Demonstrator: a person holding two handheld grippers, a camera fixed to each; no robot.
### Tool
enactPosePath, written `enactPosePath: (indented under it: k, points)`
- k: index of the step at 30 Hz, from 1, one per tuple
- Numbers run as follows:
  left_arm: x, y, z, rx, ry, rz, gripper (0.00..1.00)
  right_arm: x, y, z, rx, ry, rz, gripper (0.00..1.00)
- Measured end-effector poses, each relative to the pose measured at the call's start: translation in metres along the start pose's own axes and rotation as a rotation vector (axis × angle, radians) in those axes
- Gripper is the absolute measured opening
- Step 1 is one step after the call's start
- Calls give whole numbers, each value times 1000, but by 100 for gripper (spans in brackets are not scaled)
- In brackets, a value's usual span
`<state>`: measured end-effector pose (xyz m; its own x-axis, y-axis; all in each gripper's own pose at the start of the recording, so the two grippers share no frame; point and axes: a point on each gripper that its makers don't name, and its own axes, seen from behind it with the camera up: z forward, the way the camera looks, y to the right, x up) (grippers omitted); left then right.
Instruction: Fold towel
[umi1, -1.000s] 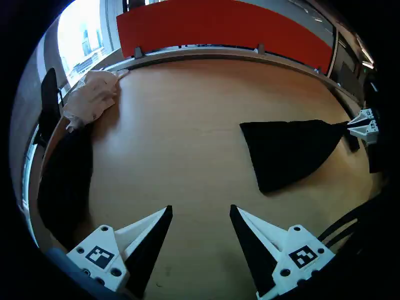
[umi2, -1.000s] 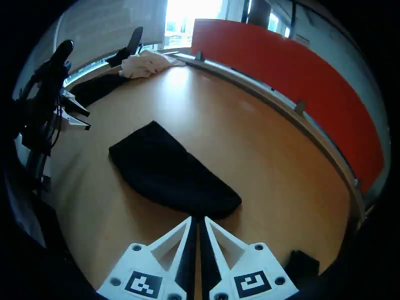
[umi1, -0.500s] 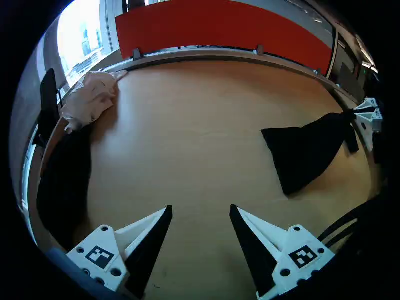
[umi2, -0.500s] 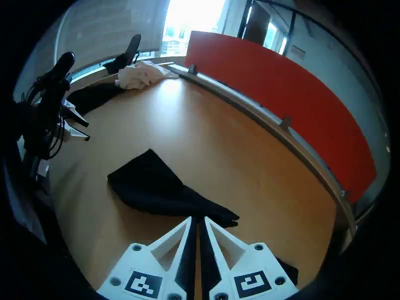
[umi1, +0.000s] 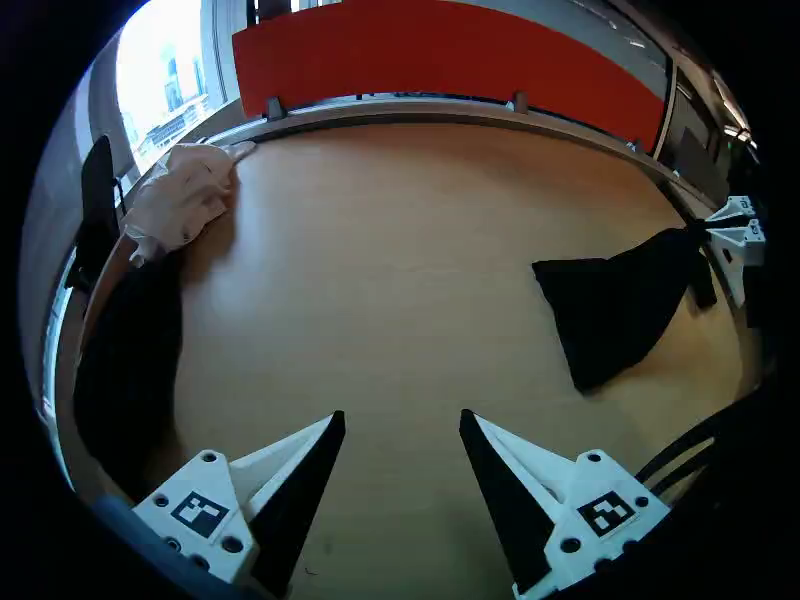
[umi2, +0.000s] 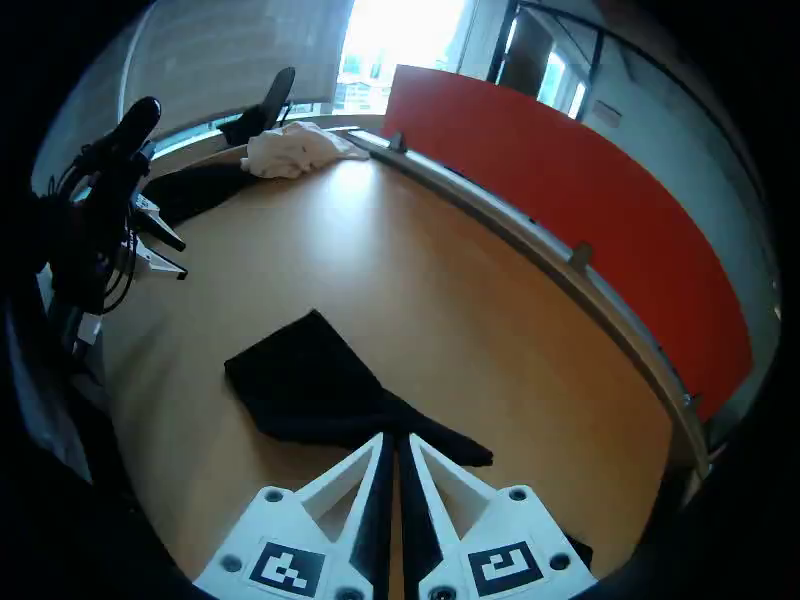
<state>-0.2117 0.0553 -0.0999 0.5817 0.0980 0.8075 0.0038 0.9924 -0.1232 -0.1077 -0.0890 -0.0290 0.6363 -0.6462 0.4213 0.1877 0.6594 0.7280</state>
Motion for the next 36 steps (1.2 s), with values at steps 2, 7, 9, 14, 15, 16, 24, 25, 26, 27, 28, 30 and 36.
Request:
enactPosePath:
  k: [2, 7, 9, 14, 15, 16, 24, 25, 26, 27, 28, 30, 36]
  points:
    - [1, 0, -1, -1, 3, -2, 85, 5, -7, 4, 16, 7, -9, 5]
    - [3, 1, -2, -5, 9, -6, 85, 19, -27, 15, 56, 19, -33, 5]
    - [4, 1, -3, -6, 11, -7, 84, 23, -36, 20, 74, 23, -42, 5]
    - [5, -1, -5, -7, 16, -13, 84, 32, -56, 33, 114, 28, -55, 4]
    - [5, -2, -5, -6, 16, -15, 84, 33, -59, 35, 121, 28, -57, 4]
    - [5, -3, -6, -5, 17, -16, 84, 34, -62, 37, 128, 28, -58, 4]
    - [1, -16, -13, 10, 24, -40, 85, 42, -89, 55, 195, 20, -84, 4]
    - [0, -19, -14, 13, 25, -44, 85, 43, -94, 58, 206, 18, -89, 4]
    - [-1, -21, -15, 16, 25, -49, 85, 43, -99, 61, 219, 15, -95, 4]
    - [-2, -23, -17, 19, 26, -53, 85, 43, -104, 63, 230, 13, -102, 4]
    - [-3, -26, -18, 23, 26, -58, 85, 43, -109, 65, 243, 9, -109, 4]
    - [-6, -31, -21, 30, 28, -67, 85, 42, -119, 71, 268, 0, -126, 4]
    - [-14, -44, -28, 50, 27, -95, 84, 25, -141, 91, 320, -49, -149, 4]
